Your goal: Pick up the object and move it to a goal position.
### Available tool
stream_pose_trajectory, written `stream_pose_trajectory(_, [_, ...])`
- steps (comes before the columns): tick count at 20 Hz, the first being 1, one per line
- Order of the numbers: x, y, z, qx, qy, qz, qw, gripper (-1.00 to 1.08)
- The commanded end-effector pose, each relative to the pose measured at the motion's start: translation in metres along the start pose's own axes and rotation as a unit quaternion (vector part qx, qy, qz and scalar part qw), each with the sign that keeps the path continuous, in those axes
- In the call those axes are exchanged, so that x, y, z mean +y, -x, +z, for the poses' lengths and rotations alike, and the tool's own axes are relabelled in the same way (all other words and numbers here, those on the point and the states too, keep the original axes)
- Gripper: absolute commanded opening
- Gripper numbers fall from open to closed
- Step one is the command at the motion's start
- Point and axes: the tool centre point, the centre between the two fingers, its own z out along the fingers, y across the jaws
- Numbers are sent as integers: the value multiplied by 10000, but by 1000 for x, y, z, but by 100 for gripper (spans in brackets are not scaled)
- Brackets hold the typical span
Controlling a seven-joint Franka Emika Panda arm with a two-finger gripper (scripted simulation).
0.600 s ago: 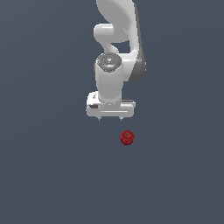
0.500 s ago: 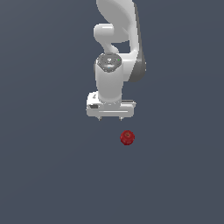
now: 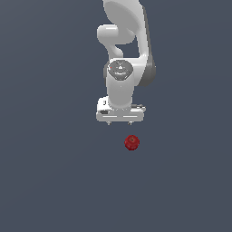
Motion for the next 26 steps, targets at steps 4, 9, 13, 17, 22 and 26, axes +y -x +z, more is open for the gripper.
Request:
stream_pose_trajectory(4, [0, -1, 0, 3, -2, 44, 10000, 100])
stream_pose_trajectory(9, [-4, -3, 3, 16, -4, 228, 9997, 100])
stream_pose_trajectory(13, [-8, -7, 6, 39, -4, 485, 9988, 100])
stream_pose_trajectory(17, [-14, -13, 11, 70, -4, 838, 9965, 100])
stream_pose_trajectory(22, [-23, -21, 19, 122, -6, 1402, 9900, 100])
stream_pose_trajectory(26, [-32, -28, 25, 167, -10, 1874, 9821, 100])
